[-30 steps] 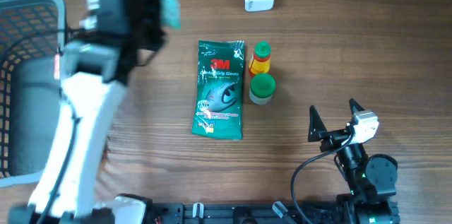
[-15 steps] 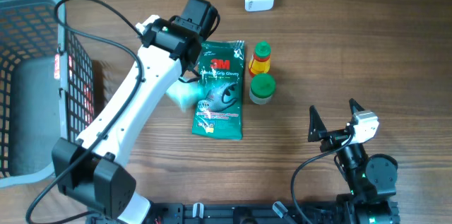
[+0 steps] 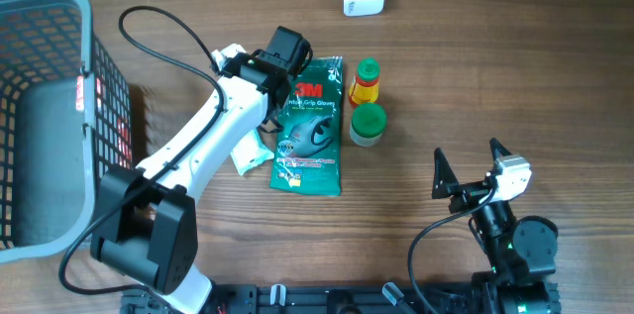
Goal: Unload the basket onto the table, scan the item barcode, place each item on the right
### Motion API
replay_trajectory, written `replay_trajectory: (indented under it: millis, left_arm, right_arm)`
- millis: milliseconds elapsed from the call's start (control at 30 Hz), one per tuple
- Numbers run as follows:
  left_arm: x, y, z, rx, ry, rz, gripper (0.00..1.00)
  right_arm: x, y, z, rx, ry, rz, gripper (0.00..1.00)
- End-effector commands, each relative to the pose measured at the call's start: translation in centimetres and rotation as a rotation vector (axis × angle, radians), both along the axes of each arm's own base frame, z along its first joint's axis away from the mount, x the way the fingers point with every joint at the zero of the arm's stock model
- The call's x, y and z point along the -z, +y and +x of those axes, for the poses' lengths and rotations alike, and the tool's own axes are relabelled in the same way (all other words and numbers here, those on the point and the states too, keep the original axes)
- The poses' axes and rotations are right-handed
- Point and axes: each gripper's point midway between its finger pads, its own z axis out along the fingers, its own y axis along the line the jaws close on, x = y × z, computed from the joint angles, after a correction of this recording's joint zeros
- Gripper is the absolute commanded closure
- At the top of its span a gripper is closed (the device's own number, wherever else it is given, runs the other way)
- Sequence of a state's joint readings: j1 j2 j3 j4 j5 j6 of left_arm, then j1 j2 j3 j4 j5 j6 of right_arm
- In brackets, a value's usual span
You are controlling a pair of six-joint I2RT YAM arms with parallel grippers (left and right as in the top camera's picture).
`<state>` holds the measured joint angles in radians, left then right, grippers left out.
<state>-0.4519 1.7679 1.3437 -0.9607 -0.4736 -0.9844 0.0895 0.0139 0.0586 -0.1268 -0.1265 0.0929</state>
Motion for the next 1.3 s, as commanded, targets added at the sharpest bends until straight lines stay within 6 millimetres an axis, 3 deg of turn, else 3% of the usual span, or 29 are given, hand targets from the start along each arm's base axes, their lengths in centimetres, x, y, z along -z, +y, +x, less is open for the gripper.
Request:
replay_trajectory:
  millis: [0, 33, 100, 167, 200, 333, 567, 667, 733, 900, 967, 1133, 1267]
  left_arm:
    - [0.5, 0.1, -0.4, 0.013, 0.018, 0.013, 0.47]
    - [0.9, 0.3, -0.7, 0.011, 0.029, 0.019, 0.46]
    - [2.2, 1.0, -1.7, 0.002, 0.061, 0.033, 0.34]
    - [3.7, 1.7, -2.9, -0.024, 0.091, 0.042, 0.05]
    - [4.5, 2.1, -3.5, -0.044, 0.106, 0.042, 0.0]
    - [7.4, 2.4, -5.6, -0.07, 0.17, -0.016, 0.0]
    - [9.6, 1.3, -5.6, -0.062, 0.148, -0.11, 0.0]
    - [10.4, 0.5, -5.4, -0.048, 0.136, -0.163, 0.02]
    - [10.6, 0.4, -5.5, -0.048, 0.137, -0.173, 0.09]
    - [10.9, 0.6, -6.3, -0.049, 0.163, -0.166, 0.42]
    - [10.9, 0.7, -6.5, -0.05, 0.175, -0.16, 0.5]
    - [9.8, 0.9, -5.8, -0.002, 0.158, -0.131, 0.5]
    - [6.3, -0.3, -3.7, 0.093, 0.11, -0.134, 0.51]
  right_arm:
    - [-0.1, -0.2, 0.0, 0.013, -0.002, 0.013, 0.0]
    - [-0.1, -0.2, 0.0, 0.013, -0.002, 0.013, 0.0]
    - [-0.1, -0.2, 0.0, 0.013, -0.002, 0.013, 0.0]
    - [-0.1, -0.2, 0.0, 0.013, -0.002, 0.013, 0.0]
    - [-0.1, -0.2, 0.0, 0.013, -0.002, 0.013, 0.0]
    - [-0.1, -0.2, 0.0, 0.013, -0.002, 0.013, 0.0]
    - [-0.1, -0.2, 0.0, 0.013, -0.002, 0.013, 0.0]
    - [-0.1, -0.2, 0.0, 0.013, -0.002, 0.013, 0.0]
    - [-0.1, -0.2, 0.0, 0.013, -0.002, 0.013, 0.0]
    - [-0.1, -0.2, 0.0, 0.013, -0.002, 0.013, 0.0]
    - [-0.1, -0.2, 0.0, 0.013, -0.002, 0.013, 0.0]
    - [-0.1, -0.2, 0.0, 0.013, -0.002, 0.013, 0.0]
    - [-0.1, -0.2, 0.0, 0.013, -0.002, 0.013, 0.0]
